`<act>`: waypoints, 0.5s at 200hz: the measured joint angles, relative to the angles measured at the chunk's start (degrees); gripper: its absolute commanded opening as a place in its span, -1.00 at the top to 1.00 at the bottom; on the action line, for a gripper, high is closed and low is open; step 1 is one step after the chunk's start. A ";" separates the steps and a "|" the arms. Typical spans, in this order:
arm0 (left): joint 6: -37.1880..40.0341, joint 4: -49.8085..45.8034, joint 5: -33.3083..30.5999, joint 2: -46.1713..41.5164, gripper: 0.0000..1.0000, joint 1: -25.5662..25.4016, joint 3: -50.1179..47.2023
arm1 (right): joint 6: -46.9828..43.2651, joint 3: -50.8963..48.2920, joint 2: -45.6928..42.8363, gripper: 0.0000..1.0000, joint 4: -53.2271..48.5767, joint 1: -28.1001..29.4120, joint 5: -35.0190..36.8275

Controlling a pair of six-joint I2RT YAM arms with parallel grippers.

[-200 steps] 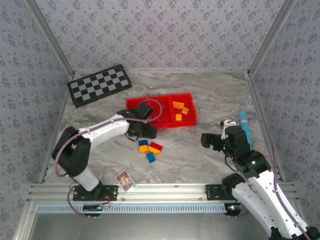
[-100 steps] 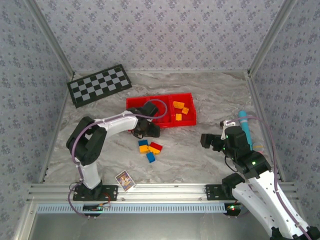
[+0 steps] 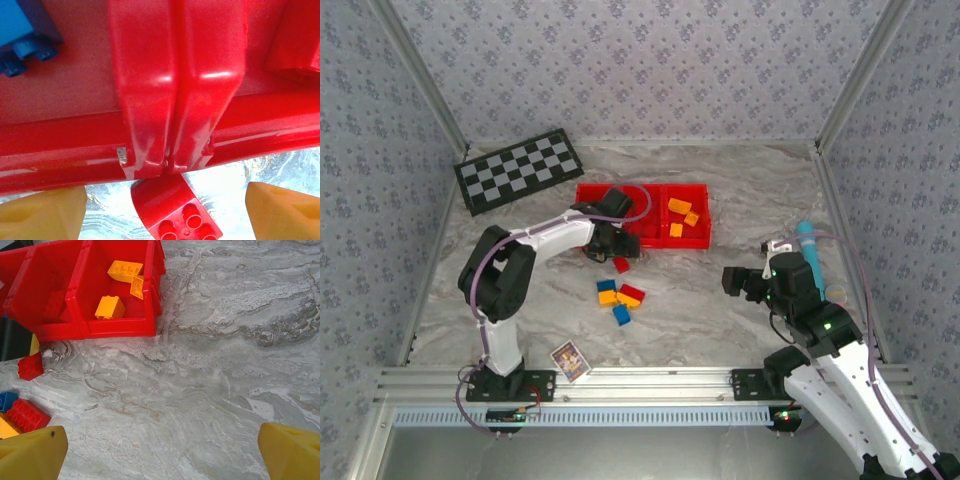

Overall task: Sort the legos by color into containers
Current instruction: Rotate the container at the top-center of the table, then pick up the lego from the center of the table.

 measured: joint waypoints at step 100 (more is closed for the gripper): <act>-16.15 4.02 -4.70 -1.90 -0.56 -7.10 -7.21 | 0.00 -0.02 0.02 -0.99 0.00 0.00 0.00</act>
